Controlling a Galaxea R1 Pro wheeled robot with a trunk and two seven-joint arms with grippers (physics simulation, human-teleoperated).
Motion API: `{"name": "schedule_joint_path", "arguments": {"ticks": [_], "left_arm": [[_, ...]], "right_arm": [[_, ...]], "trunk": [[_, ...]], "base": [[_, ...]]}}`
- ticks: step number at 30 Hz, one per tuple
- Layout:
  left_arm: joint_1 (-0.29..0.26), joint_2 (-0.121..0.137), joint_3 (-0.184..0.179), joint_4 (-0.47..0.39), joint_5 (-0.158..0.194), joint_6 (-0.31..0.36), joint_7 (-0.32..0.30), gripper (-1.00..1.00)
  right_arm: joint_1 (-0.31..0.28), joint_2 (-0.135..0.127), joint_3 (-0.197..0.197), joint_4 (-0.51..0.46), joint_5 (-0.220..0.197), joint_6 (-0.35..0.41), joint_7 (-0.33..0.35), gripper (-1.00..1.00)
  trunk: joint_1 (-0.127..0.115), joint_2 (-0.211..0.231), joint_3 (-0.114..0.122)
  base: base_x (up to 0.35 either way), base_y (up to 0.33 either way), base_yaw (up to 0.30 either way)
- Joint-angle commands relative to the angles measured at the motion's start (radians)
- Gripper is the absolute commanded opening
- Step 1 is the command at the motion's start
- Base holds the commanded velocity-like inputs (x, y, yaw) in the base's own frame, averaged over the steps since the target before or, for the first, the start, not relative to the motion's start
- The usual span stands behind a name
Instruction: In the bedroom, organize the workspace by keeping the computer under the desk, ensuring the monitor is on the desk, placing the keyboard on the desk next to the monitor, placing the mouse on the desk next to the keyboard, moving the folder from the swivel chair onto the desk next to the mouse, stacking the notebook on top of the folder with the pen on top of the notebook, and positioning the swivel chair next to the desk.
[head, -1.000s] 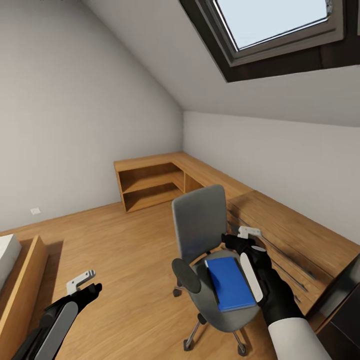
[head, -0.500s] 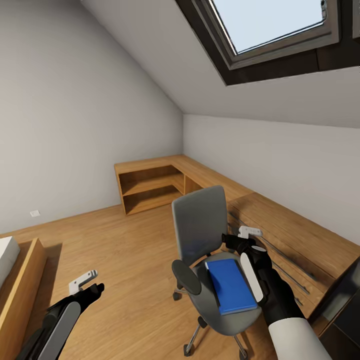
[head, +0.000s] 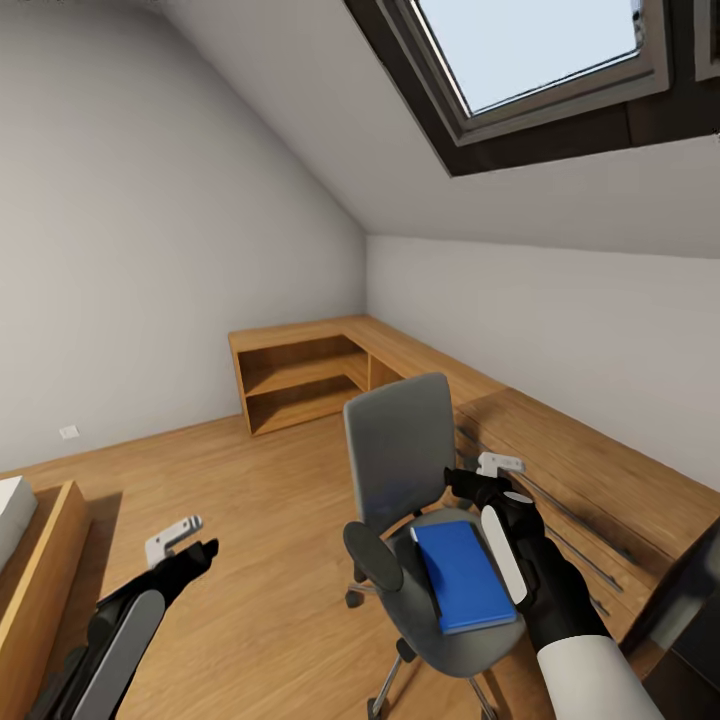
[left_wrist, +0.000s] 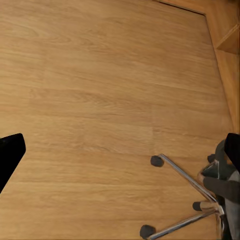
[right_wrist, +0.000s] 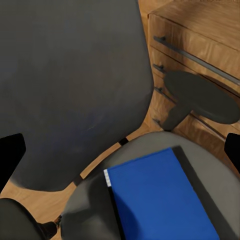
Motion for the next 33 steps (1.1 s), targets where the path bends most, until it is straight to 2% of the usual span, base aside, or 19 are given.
{"name": "schedule_joint_path", "arguments": {"ticks": [1, 8, 16, 21, 26, 33], "left_arm": [[-0.001, 0.001, -0.002, -0.005, 0.010, 0.001, 0.010, 1.00], [0.000, 0.001, -0.003, -0.019, 0.010, 0.001, 0.010, 1.00], [0.000, 0.001, -0.003, -0.020, 0.012, 0.001, 0.010, 1.00], [0.000, 0.001, -0.003, -0.021, 0.013, 0.002, 0.010, 1.00], [0.000, 0.001, -0.003, -0.021, 0.013, 0.002, 0.010, 1.00], [0.000, 0.001, -0.003, -0.019, 0.014, 0.002, 0.010, 1.00]], "right_arm": [[-0.001, 0.000, 0.000, -0.001, -0.011, 0.003, -0.008, 1.00], [-0.001, -0.001, -0.023, -0.003, -0.011, 0.003, -0.008, 1.00], [-0.001, 0.001, -0.088, -0.003, -0.015, 0.003, -0.007, 1.00], [-0.001, 0.000, -0.127, -0.001, -0.063, 0.002, -0.007, 1.00], [-0.001, -0.004, -0.145, 0.002, -0.114, 0.001, -0.006, 1.00], [-0.001, -0.005, -0.154, 0.043, -0.140, -0.012, -0.007, 1.00]], "trunk": [[0.004, -0.008, -0.003], [0.031, -0.057, -0.014], [0.062, -0.113, -0.027], [0.081, -0.148, -0.040], [0.100, -0.183, -0.055], [0.127, -0.232, -0.077]], "base": [[0.000, 0.000, 0.000], [0.000, 0.000, 0.000], [0.000, 0.000, 0.000], [0.000, 0.000, 0.000], [0.000, 0.000, 0.000], [0.000, 0.000, 0.000]]}}
